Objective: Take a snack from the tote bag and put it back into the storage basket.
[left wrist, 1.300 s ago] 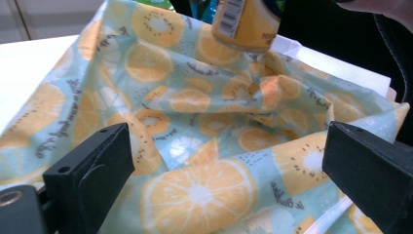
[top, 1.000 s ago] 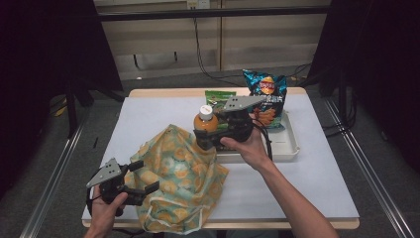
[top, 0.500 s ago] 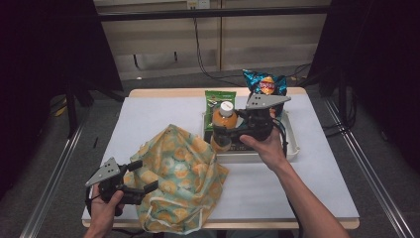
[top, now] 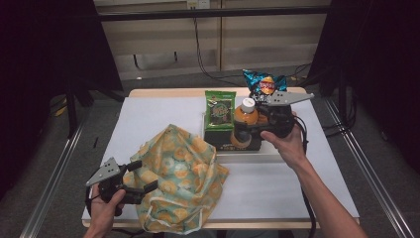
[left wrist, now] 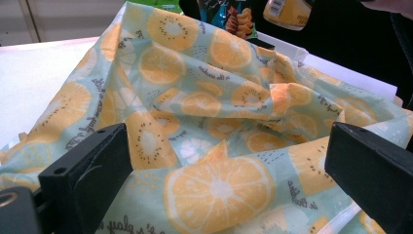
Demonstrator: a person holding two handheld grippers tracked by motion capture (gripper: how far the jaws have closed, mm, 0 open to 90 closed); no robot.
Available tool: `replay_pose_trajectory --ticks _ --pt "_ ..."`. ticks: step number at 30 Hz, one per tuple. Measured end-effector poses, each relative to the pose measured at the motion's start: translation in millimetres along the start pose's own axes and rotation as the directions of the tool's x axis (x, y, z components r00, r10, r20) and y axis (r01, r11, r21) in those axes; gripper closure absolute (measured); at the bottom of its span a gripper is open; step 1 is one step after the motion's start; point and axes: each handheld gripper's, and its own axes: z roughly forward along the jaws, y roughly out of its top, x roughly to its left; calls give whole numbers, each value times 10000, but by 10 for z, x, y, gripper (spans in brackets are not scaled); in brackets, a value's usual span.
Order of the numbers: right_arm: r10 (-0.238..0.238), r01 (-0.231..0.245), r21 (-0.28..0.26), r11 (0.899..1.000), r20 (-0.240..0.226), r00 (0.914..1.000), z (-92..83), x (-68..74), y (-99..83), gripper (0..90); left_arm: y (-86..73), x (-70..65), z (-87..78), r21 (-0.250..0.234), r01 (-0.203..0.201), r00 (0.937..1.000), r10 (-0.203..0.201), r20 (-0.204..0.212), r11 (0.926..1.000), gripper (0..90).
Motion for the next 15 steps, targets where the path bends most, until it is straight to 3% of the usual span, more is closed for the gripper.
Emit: replay_pose_trajectory --ticks 1,15 --pt "-18 18 -2 10000 41 10000 -29 -17 -7 308 -1 8 1 -22 -37 9999 38 151 10000 27" --pt "5 -11 201 9998 286 9996 -287 -284 -202 308 9 -13 -17 -63 -16 10000 16 0 10000 28"
